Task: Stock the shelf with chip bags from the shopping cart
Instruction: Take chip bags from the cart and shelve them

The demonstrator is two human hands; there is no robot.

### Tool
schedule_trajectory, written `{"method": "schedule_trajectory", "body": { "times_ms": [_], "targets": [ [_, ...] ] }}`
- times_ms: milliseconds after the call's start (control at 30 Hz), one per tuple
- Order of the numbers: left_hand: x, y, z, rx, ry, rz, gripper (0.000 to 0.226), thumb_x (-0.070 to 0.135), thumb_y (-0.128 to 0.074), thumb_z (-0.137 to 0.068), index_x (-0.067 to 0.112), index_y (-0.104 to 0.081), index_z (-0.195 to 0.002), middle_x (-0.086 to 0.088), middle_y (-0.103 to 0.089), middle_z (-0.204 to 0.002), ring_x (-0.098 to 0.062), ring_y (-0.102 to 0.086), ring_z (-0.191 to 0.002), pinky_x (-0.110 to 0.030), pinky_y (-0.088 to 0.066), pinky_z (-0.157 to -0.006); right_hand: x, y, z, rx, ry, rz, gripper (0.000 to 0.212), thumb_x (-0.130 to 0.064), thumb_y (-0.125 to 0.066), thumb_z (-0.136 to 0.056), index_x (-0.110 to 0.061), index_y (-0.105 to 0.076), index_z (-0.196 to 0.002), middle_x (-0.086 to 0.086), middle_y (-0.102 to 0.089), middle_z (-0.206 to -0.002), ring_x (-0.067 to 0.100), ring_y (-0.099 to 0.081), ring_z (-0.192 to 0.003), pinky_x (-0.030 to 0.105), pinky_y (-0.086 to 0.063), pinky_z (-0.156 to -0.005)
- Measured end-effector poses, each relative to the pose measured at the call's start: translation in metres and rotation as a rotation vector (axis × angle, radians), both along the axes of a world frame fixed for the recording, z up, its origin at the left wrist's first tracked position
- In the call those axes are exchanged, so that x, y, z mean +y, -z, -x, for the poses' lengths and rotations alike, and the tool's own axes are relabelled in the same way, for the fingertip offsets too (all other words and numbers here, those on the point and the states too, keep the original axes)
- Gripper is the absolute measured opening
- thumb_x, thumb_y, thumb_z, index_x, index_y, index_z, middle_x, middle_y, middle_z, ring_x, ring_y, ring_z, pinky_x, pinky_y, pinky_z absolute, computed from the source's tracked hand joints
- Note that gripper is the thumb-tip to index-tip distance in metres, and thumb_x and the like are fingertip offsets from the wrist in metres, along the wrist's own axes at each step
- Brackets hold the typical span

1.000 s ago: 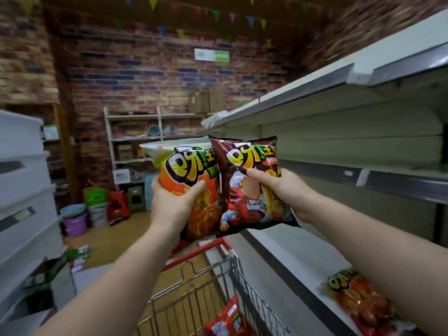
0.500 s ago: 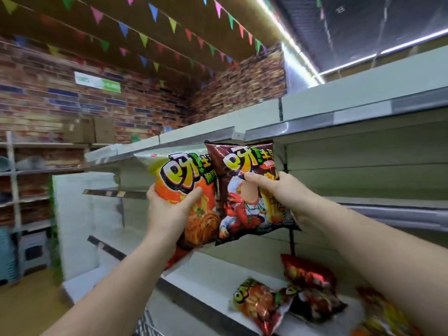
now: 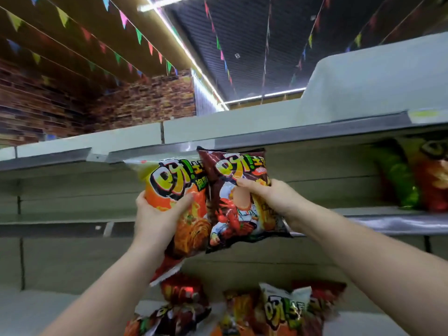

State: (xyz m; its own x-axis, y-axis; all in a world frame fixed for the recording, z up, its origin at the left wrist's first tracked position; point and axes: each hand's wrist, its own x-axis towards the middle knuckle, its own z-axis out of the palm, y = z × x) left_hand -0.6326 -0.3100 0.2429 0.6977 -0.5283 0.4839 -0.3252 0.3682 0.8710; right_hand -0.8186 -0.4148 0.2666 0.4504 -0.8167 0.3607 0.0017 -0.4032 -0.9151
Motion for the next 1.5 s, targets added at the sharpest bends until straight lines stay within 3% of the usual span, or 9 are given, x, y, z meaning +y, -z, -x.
{"method": "schedule_trajectory", "body": {
  "times_ms": [67, 233, 367, 533, 767, 967, 1167, 1367, 1500],
  "targets": [
    [-0.014, 0.002, 0.025, -0.005, 0.048, -0.011, 0.108, 0.053, -0.087, -0.045, 0.018, -0.040, -0.136, -0.003, -0.063, -0.117, -0.026, -0.061, -0.106, -0.049, -0.048, -0.097, -0.007, 0.002, 0.031, 0.008, 0.040, -0.006, 0.089, -0.071, -0.076, -0.035, -0.021, -0.065, -0.108, 0.000, -0.072, -0.100, 0.022, -0.068, -0.094, 0.042, -0.051, -0.092],
    [-0.043, 0.007, 0.083, 0.005, 0.172, -0.007, 0.094, 0.042, -0.085, -0.061, 0.017, -0.038, -0.138, -0.004, -0.061, -0.119, -0.026, -0.060, -0.108, -0.049, -0.047, -0.098, -0.013, 0.004, 0.101, 0.001, 0.121, -0.015, 0.058, -0.057, -0.075, -0.062, -0.020, -0.065, -0.105, 0.002, -0.073, -0.097, 0.022, -0.069, -0.091, 0.041, -0.052, -0.091],
    [-0.058, 0.007, 0.121, 0.021, 0.283, 0.004, 0.085, 0.031, -0.081, -0.072, 0.015, -0.033, -0.140, -0.004, -0.057, -0.120, -0.025, -0.057, -0.108, -0.043, -0.047, -0.095, -0.014, 0.006, 0.143, 0.005, 0.213, -0.030, 0.068, -0.061, -0.076, -0.053, -0.018, -0.067, -0.104, 0.003, -0.074, -0.095, 0.023, -0.070, -0.090, 0.042, -0.053, -0.090],
    [-0.077, 0.003, 0.149, 0.011, 0.381, -0.010, 0.087, 0.035, -0.083, -0.068, 0.017, -0.036, -0.138, -0.005, -0.059, -0.121, -0.028, -0.058, -0.110, -0.050, -0.047, -0.097, -0.006, 0.008, 0.182, 0.009, 0.315, -0.054, 0.048, -0.057, -0.070, -0.069, -0.020, -0.065, -0.099, -0.006, -0.068, -0.087, 0.011, -0.064, -0.080, 0.025, -0.052, -0.071],
    [-0.097, -0.002, 0.169, 0.003, 0.517, -0.052, 0.091, 0.046, -0.087, -0.057, 0.020, -0.044, -0.132, -0.003, -0.065, -0.115, -0.028, -0.063, -0.104, -0.052, -0.049, -0.093, -0.013, 0.008, 0.210, 0.016, 0.509, -0.111, 0.114, -0.080, -0.074, -0.027, -0.013, -0.060, -0.119, 0.005, -0.070, -0.106, 0.026, -0.066, -0.097, 0.043, -0.049, -0.094],
    [-0.112, -0.006, 0.161, -0.048, 0.577, -0.097, 0.113, 0.071, -0.084, -0.024, 0.026, -0.056, -0.123, 0.002, -0.071, -0.107, -0.025, -0.068, -0.098, -0.049, -0.053, -0.088, -0.021, 0.008, 0.216, 0.025, 0.618, -0.109, 0.129, -0.083, -0.070, -0.021, -0.018, -0.053, -0.131, 0.004, -0.063, -0.118, 0.025, -0.060, -0.106, 0.041, -0.044, -0.100],
    [-0.113, -0.012, 0.154, -0.085, 0.690, -0.178, 0.076, 0.050, -0.087, -0.041, 0.022, -0.065, -0.107, -0.004, -0.074, -0.096, -0.028, -0.071, -0.088, -0.050, -0.054, -0.087, -0.051, 0.007, 0.218, 0.008, 0.696, -0.203, 0.133, -0.081, -0.074, -0.016, -0.017, -0.051, -0.131, 0.009, -0.063, -0.120, 0.031, -0.061, -0.107, 0.047, -0.045, -0.099],
    [-0.130, -0.019, 0.162, -0.036, 0.751, -0.280, 0.057, 0.039, -0.083, -0.050, 0.014, -0.067, -0.099, -0.011, -0.075, -0.090, -0.032, -0.071, -0.082, -0.047, -0.054, -0.086, -0.092, -0.012, 0.228, 0.038, 0.600, -0.276, 0.122, -0.078, -0.076, -0.018, -0.014, -0.059, -0.121, 0.010, -0.066, -0.113, 0.031, -0.061, -0.106, 0.044, -0.043, -0.101],
    [-0.146, -0.025, 0.176, -0.039, 0.710, -0.301, 0.048, 0.036, -0.079, -0.056, 0.014, -0.067, -0.096, -0.010, -0.075, -0.085, -0.030, -0.072, -0.077, -0.042, -0.056, -0.080, -0.133, -0.022, 0.234, 0.111, 0.537, -0.254, 0.065, -0.067, -0.062, -0.071, -0.010, -0.062, -0.102, 0.010, -0.067, -0.093, 0.024, -0.063, -0.086, 0.029, -0.046, -0.074]
  ]
}}
